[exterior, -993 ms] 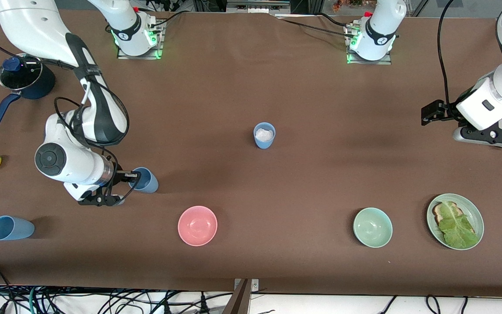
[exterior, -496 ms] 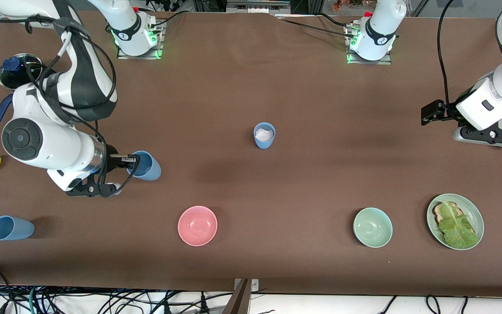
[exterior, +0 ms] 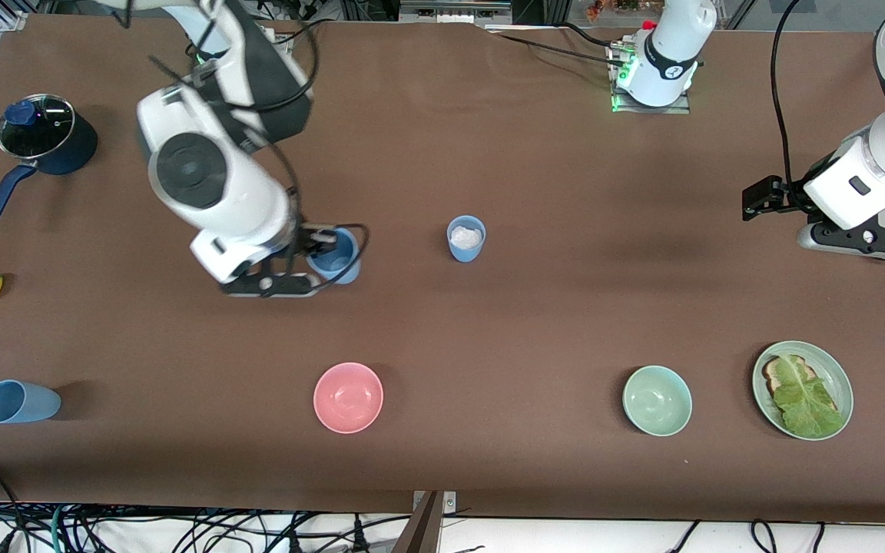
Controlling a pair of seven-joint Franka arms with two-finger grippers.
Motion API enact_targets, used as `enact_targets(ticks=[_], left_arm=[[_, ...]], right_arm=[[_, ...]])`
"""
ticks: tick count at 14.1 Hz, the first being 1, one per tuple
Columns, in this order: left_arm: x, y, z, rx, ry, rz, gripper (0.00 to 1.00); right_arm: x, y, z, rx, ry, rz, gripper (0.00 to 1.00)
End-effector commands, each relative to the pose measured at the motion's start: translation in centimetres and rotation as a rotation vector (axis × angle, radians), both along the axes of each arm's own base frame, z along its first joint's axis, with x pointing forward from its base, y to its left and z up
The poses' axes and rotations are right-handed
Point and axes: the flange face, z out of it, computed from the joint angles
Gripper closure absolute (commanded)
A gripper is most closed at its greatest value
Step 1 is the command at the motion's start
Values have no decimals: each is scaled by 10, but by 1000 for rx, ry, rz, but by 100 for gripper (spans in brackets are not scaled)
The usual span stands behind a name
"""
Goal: Stack blue cups with both arms
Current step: 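Lift the blue cup with the right gripper and carry it over the placed cup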
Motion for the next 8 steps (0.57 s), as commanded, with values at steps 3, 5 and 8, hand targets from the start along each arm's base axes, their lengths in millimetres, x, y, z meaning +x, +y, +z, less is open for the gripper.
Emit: enact_targets(ticks=[3,5,8], left_arm=[[-7,-1,4,-11,1,-11,0],[-7,-1,4,-11,1,-11,0],[-7,-1,4,-11,0,-9,0]], right_arm=[[-52,96,7,5,-62,-124,100],[-71,129,-6,7,-75,-157,100],[-87,164,-27,17,-104,-200,100]])
